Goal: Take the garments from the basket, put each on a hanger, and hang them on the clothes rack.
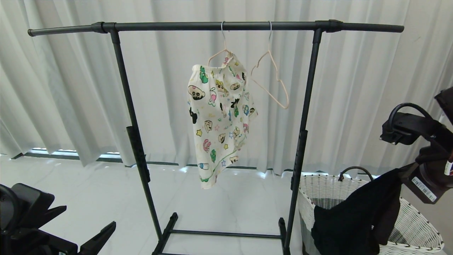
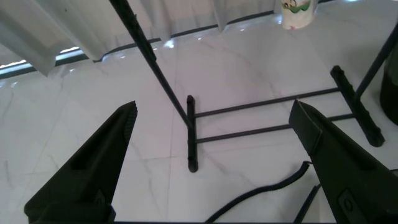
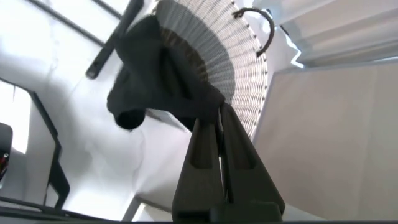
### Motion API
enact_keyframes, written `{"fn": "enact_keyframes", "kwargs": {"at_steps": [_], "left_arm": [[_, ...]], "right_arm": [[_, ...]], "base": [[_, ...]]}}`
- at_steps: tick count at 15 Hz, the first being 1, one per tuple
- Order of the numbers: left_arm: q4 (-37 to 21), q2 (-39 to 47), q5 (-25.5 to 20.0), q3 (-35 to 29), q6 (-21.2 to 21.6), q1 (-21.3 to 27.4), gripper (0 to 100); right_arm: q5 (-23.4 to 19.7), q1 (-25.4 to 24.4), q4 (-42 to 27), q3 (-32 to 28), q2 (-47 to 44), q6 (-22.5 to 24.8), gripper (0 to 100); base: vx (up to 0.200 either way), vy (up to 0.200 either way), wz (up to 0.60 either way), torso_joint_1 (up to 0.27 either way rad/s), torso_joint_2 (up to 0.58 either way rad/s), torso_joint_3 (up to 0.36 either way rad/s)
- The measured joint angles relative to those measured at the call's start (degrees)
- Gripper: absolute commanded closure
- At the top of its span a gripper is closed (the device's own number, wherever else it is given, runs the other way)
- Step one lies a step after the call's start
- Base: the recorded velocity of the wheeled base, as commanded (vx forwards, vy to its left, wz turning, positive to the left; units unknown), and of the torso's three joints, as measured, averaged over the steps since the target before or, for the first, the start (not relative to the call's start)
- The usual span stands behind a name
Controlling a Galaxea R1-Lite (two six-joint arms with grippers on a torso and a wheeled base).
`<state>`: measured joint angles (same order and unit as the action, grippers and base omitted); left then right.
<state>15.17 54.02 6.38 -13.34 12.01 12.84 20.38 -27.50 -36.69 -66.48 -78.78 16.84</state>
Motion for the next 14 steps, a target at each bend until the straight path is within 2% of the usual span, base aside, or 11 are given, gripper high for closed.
{"fn": "enact_keyframes", "kwargs": {"at_steps": [5, 14], "left_arm": [[0.0, -0.2, 0.0, 0.3, 0.1, 0.0, 0], [0.0, -0.3, -0.7, 0.0, 0.0, 0.0, 0]], "right_arm": [[0.1, -1.1, -1.2, -2.2, 0.0, 0.0, 100], [0.1, -2.3, -1.2, -2.4, -0.3, 0.0, 100]], "base": [[0.0, 0.0, 0.0, 0.0, 0.0, 0.0], [0.0, 0.2, 0.0, 0.004, 0.0, 0.0]]}}
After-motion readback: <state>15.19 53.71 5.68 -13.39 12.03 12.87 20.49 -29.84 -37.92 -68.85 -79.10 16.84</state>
